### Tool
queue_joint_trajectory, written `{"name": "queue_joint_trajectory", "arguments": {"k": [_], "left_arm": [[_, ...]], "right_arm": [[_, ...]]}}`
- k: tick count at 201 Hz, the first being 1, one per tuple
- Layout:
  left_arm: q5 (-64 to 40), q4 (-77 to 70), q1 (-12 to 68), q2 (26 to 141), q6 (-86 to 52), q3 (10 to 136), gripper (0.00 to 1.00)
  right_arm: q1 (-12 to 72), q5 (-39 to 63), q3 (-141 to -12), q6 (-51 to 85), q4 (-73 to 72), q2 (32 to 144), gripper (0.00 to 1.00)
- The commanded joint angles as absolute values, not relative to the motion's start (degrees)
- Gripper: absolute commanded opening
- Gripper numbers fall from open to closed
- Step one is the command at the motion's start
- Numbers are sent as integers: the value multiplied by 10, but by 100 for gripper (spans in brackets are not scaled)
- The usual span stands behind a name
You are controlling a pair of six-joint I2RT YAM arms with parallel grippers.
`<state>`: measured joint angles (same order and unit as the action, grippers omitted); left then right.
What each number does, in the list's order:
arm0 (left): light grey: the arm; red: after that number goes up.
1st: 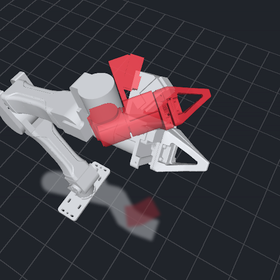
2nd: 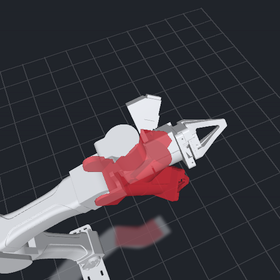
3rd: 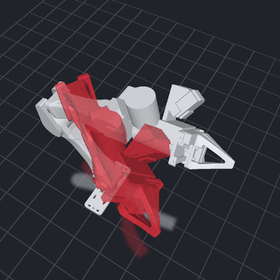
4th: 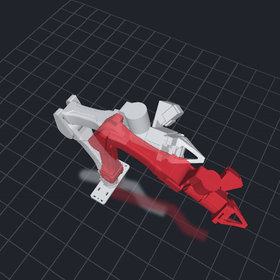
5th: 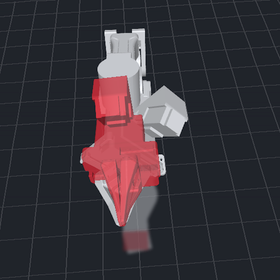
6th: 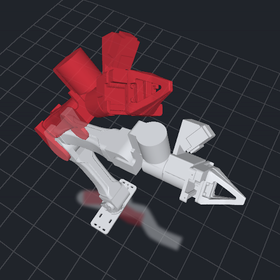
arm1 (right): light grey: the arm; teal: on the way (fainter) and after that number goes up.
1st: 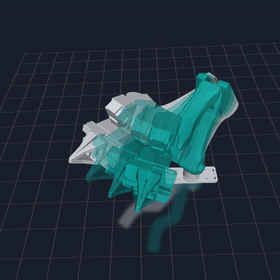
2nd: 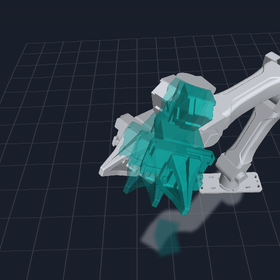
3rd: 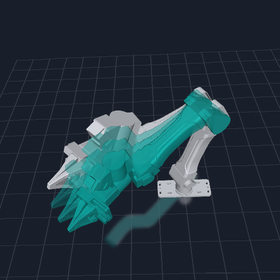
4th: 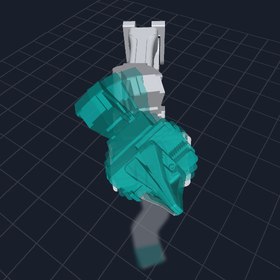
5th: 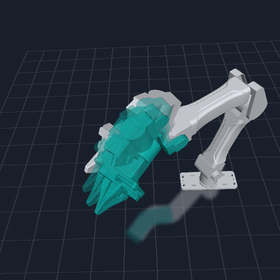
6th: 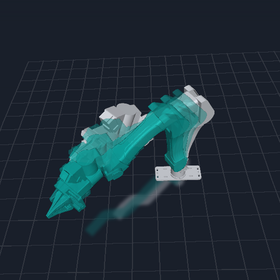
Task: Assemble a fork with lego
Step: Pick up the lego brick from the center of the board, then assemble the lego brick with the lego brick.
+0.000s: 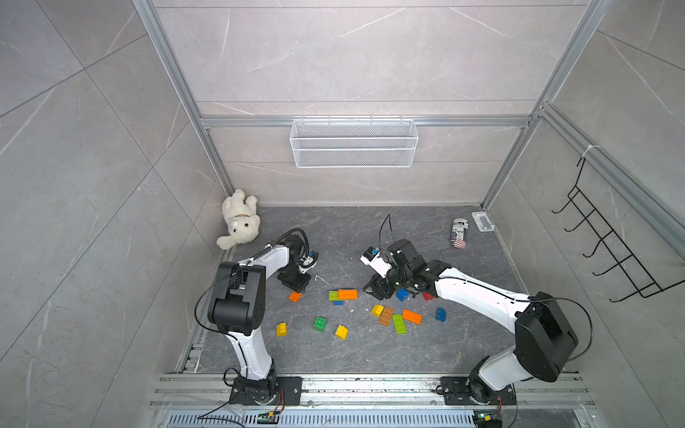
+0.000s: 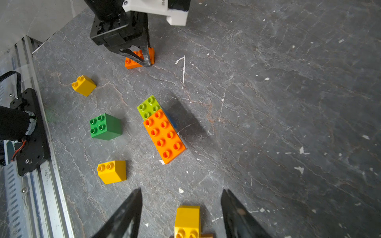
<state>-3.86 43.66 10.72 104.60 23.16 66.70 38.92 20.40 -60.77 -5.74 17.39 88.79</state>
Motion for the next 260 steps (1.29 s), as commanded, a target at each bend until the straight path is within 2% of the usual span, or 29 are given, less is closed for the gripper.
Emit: {"name": "queue_joint_trajectory", "arguments": {"k": [1,30,43,90,153,260], "left_arm": [[-77,452,107,1001,258,661,25],[-94,463,107,954,293,677,23],[-132,503,110,946,340,693,23],[-151,539,181,898,441,695,25],[-146,616,273,967,494,750,26],[-132,604,291,1034,573,796,25]], "right_arm": [[386,211,-620,-59,190,892,64],[384,194,-621,-42,198,897,63],[382,199,-618,-21,192,896,64],[367,250,-600,63,169,891,66],[362,293,-549,152,101,886,65],[337,338,-495,218,24,886,66]]}}
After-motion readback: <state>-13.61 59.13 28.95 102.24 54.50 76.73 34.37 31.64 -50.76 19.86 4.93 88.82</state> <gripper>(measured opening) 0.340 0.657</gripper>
